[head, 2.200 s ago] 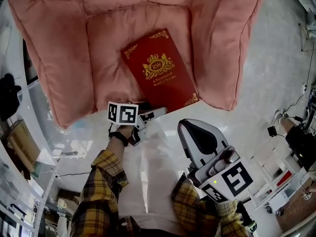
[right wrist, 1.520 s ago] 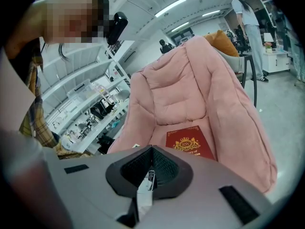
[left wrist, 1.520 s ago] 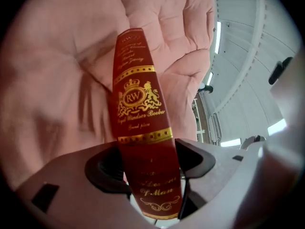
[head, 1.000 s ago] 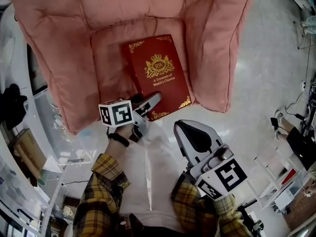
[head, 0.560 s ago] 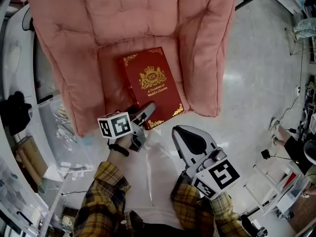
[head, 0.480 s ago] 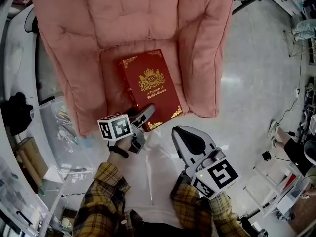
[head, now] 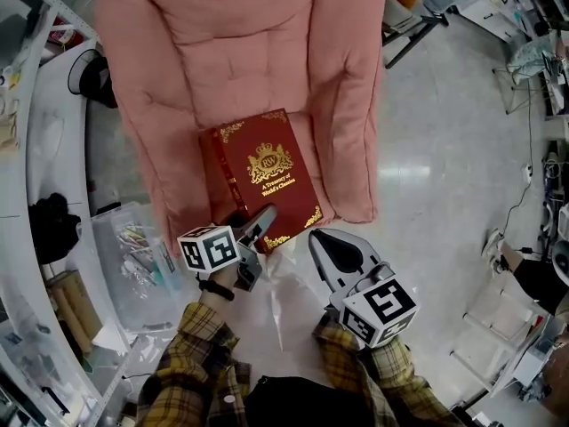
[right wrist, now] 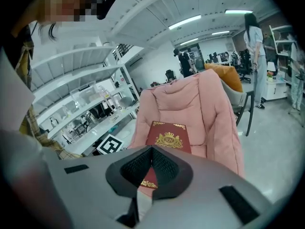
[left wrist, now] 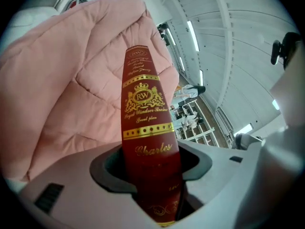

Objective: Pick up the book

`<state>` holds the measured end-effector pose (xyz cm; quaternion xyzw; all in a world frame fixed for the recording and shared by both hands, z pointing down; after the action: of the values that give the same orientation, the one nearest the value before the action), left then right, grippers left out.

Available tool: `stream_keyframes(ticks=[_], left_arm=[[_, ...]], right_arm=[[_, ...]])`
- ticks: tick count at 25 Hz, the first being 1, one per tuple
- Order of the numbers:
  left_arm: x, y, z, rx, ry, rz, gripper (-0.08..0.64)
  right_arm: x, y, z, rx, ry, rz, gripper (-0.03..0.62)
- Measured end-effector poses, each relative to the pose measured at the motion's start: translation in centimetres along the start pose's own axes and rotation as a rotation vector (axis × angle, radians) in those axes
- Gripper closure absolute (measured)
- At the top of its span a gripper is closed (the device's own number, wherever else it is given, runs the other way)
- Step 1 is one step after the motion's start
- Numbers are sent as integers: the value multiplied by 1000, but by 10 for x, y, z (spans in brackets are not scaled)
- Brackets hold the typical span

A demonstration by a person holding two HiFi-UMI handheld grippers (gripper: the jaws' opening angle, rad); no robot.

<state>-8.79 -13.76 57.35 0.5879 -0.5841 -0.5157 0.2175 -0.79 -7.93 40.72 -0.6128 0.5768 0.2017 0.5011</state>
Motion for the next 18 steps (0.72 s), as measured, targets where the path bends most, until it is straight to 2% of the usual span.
stream_keyframes(ticks=[7,14,18], left_arm=[[40,-58,30,-27,-74,-111,308],[83,-117,59,-62,-134,-259,308],[98,-148,74,-79,-175,-306,310]], right_arm=[[47,7,20,-21,-57,71,577],[88,16,35,-32,-128,130,577],[104,22,43,-26,-153,157,577]])
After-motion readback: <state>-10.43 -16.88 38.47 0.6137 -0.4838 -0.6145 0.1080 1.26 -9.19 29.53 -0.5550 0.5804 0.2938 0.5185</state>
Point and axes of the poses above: the fingertips, and each gripper's own axes: z backward along the fingers, y to its left, x out of its top, the point moved 2 cm from there along z, backward along the fingers, and after that the axes turned 11 degrees about -y, right-handed, at the moved point
